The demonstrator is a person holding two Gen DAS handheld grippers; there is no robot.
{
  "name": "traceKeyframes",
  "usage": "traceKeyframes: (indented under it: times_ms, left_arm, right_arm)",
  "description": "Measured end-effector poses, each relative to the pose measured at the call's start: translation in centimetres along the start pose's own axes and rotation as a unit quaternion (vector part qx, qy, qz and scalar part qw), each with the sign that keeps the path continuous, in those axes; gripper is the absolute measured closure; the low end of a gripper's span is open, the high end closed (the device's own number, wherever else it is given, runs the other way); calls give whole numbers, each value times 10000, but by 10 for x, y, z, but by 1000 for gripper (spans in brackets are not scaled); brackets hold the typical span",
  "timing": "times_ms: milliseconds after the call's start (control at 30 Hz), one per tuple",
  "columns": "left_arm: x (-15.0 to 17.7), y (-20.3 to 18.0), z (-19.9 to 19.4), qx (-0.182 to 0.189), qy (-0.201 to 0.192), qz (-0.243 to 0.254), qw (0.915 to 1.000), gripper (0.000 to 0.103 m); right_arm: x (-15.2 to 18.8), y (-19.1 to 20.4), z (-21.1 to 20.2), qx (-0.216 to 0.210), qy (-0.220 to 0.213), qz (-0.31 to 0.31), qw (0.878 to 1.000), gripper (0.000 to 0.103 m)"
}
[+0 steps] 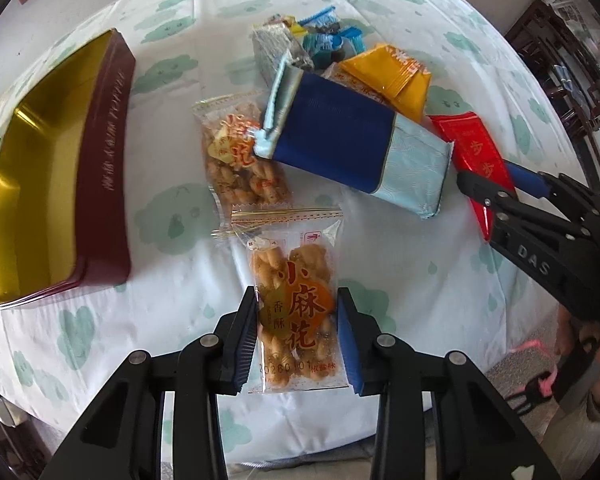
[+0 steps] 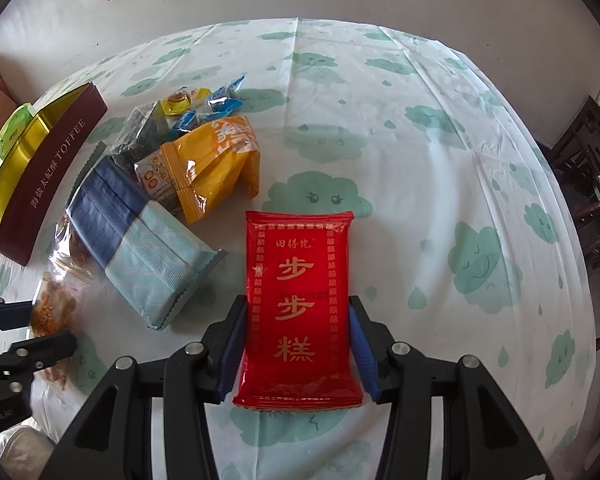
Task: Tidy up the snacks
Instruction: 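Carry the bag over the gold tin and open the left gripper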
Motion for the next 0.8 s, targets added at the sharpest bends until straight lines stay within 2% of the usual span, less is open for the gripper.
traceKeyframes:
  times_ms: [267, 400, 567, 667, 800]
  left_arm:
    - [-1, 7, -42, 138, -379, 223, 9989, 70]
    - [-12, 28, -66, 60, -693, 163, 9974, 70]
    - [-39, 86, -77, -271, -875, -246, 9955, 70]
    - [-53, 134, -73, -630, -886, -492, 9928, 70]
    - [-66, 190, -59, -843, -768, -641, 9914, 70]
  right_arm:
    - [-1, 0, 1, 15, 95, -14, 10000, 54]
    - [-2, 0, 2, 8, 182, -9, 9998, 53]
    - [-3, 0, 3, 0, 253, -24, 9997, 53]
    - [-4, 0, 3, 1, 291, -14, 9996, 53]
    - [-4, 0, 4, 20, 324, 33, 9995, 53]
Point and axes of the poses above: each gripper's, at about its wrist camera, not at the fingertips, and z roughly the way its jaws point, y to its left, x to its underside, the point moved 6 cm from there along z, roughly the way its jaws point, and after that the axes turned 1 degree about y, right-handed, at the moved point
